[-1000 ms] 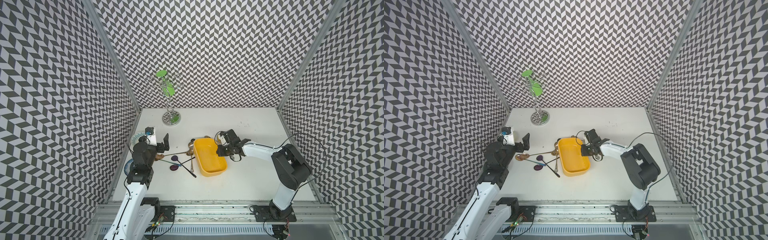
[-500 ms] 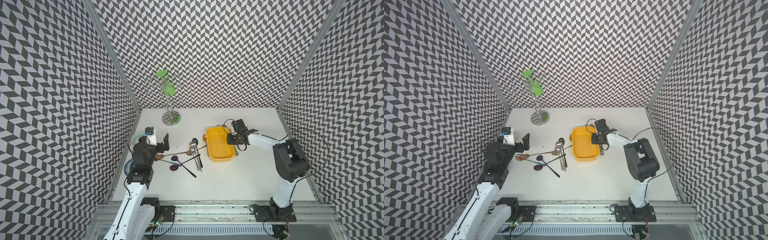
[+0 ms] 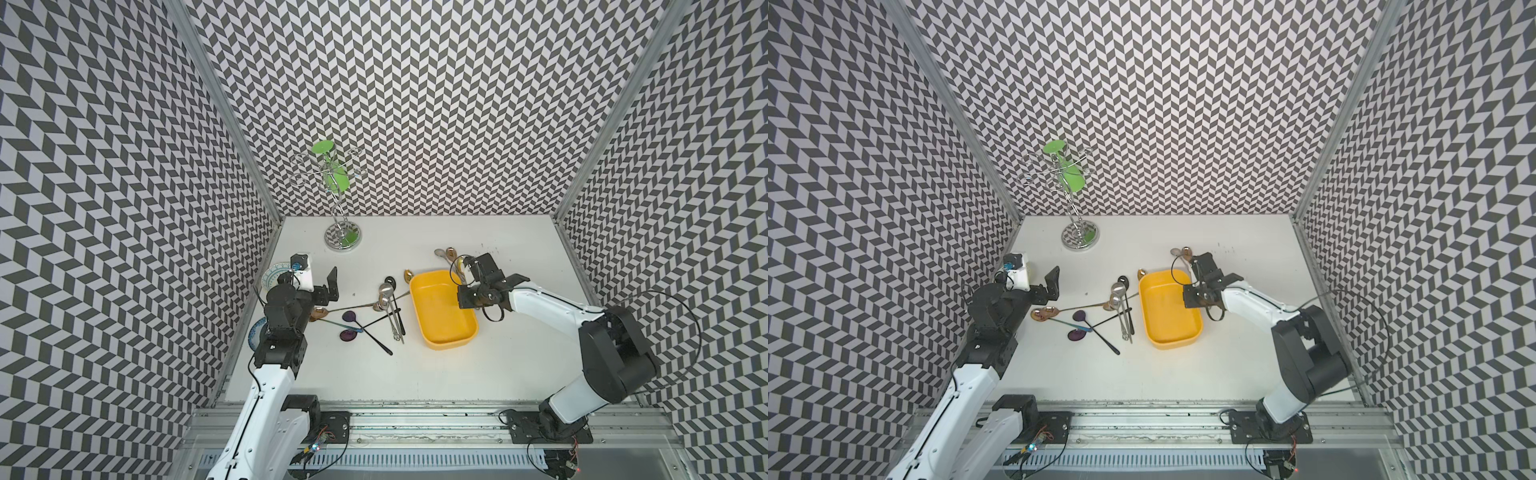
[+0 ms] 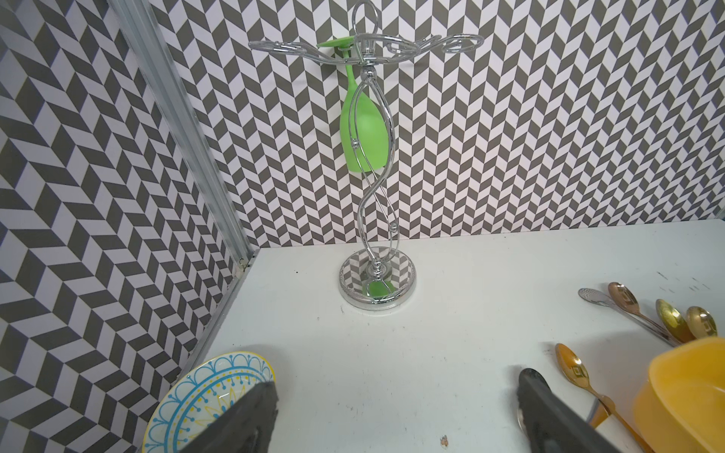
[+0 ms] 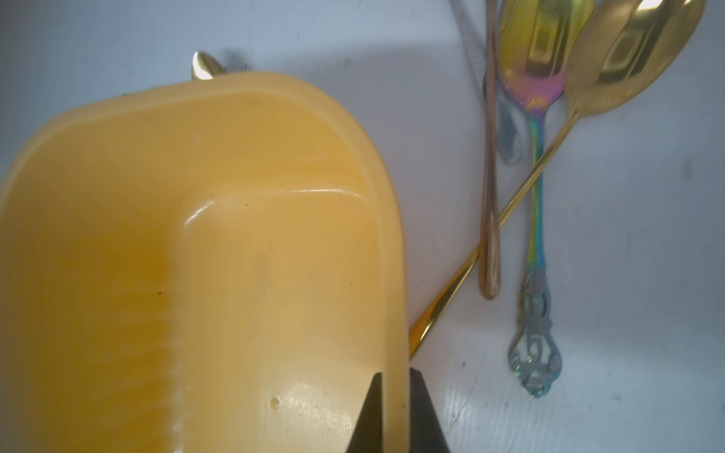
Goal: Put the spoon into the storage box
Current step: Move the spoon at the center of the board.
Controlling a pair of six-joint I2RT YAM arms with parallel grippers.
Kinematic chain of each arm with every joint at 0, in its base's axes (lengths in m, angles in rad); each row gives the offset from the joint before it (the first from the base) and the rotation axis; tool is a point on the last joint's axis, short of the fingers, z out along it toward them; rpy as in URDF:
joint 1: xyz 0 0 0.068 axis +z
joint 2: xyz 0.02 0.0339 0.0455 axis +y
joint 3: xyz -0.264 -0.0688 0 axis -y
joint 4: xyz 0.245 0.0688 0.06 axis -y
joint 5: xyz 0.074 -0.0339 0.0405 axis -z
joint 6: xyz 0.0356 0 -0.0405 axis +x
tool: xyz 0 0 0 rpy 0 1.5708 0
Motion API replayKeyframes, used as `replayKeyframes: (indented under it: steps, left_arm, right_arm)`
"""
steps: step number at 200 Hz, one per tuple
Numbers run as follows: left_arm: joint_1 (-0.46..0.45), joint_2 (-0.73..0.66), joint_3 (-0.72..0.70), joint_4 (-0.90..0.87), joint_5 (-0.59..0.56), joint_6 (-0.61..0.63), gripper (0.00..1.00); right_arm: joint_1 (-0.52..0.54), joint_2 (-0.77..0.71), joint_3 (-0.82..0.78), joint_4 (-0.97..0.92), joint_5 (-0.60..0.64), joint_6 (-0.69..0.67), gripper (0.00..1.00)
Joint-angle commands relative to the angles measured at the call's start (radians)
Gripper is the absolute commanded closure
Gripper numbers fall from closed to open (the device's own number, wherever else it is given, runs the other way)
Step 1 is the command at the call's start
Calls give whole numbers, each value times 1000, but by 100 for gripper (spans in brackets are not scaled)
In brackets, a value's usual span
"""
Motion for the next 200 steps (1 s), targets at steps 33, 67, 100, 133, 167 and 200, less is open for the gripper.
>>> replayKeyframes:
  steps: [33, 67, 100, 133, 167, 200]
  left_arm:
    - [7, 3, 1, 15, 7, 4, 0]
    - [9, 0, -1, 16, 10, 4, 0]
    - [9, -6, 1, 15, 6, 4, 0]
    - [7, -9, 1, 15, 6, 4, 0]
    - [7, -11, 0, 15, 6, 4, 0]
    - [6, -13, 2, 13, 3, 3, 0]
  right_arm:
    - [161, -123, -129, -40, 19, 151, 100]
    - [174, -110, -153, -24, 97, 205, 100]
    - [173, 15, -74, -29, 210, 208, 100]
    - [162, 164, 42, -59, 311, 190, 100]
    - [129, 262, 189, -87, 387, 161, 100]
    - [75, 323, 319, -118, 416, 129, 100]
